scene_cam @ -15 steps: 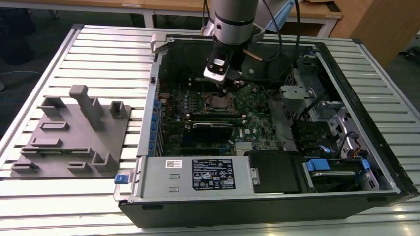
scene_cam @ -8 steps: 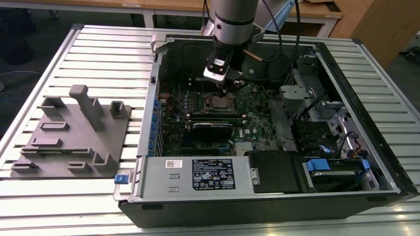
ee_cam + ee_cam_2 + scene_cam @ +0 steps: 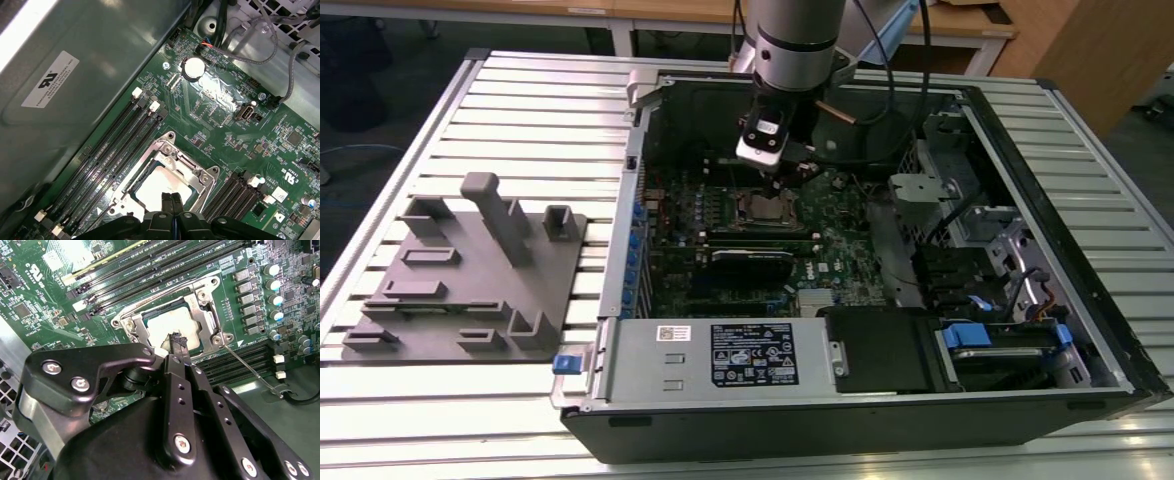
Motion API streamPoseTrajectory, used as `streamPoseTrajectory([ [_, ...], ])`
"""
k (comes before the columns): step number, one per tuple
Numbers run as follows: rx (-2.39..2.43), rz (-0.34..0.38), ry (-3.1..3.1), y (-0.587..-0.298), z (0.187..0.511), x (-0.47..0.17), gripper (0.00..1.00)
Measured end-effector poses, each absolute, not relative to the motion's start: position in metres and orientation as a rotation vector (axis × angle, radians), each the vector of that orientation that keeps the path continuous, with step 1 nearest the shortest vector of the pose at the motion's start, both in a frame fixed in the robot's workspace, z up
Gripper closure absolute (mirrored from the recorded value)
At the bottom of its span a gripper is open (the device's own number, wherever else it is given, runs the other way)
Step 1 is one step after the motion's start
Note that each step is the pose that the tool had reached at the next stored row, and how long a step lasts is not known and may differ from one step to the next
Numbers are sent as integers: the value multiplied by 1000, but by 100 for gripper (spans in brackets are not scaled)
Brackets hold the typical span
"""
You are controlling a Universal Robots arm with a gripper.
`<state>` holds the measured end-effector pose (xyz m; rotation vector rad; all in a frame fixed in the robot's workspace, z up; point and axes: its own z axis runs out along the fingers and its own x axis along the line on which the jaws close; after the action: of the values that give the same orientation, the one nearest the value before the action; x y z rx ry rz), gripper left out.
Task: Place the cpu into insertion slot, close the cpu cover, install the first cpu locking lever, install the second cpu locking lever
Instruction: 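Close the cpu cover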
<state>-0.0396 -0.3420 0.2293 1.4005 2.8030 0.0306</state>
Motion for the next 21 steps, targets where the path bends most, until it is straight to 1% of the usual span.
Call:
streamPoseTrajectory([
  [13, 1379, 31, 2814, -342, 229, -40, 89],
  [21, 1196, 31, 2897, -342, 228, -40, 89],
])
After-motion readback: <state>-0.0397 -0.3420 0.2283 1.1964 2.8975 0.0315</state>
